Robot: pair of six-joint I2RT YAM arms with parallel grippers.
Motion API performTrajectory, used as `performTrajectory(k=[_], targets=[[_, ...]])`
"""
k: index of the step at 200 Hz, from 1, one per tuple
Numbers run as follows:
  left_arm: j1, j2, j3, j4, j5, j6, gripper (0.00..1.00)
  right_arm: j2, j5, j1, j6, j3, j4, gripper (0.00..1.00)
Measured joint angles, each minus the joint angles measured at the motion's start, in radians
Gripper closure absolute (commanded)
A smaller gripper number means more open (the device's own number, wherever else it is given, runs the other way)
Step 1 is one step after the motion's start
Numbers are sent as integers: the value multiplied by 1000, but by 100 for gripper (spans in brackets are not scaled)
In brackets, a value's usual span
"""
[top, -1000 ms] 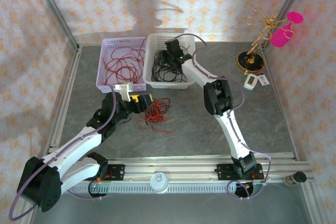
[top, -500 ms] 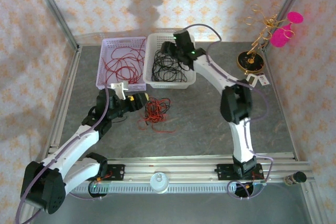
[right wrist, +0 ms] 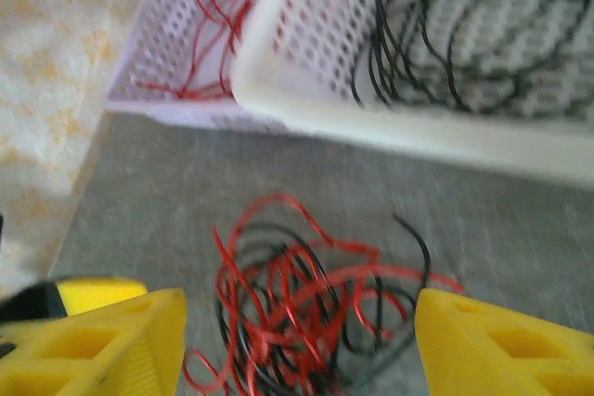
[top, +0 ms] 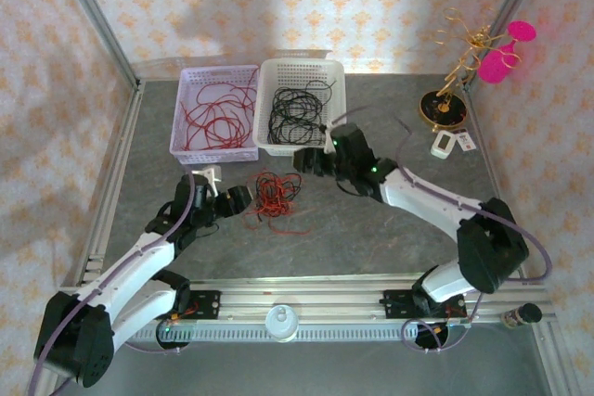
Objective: Untangle the cables
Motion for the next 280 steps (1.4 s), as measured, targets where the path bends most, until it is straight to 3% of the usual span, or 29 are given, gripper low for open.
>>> performTrajectory(k=[59,96,114,149,170,207,229,248,280], targets=[[0,-18,-52,26,1,3,27,-232,-16,57,87,-383,101,32],[0,-16,-51,26,2,9,28,-204,-76,65,214,-538,306,45],[-5,-21,-51,25,3,10,28,-139,-89,82,237,-535,364,47],[-13,-93,-50,17,10,10,29,-102,-63,189,268,-530,419,61],[-13,-120,-14,-32,8,11,31,-97,-11,243,299,-519,428,77],[-13,-131,142,-150,-16,72,30,-79,92,249,340,-523,461,100],[-13,-141,171,-162,-16,103,32,-71,129,249,336,-490,386,100],[-13,-155,170,-174,3,120,49,-86,180,249,305,-392,244,100],[-25,-179,170,-169,114,162,46,-192,278,249,221,-182,59,100]])
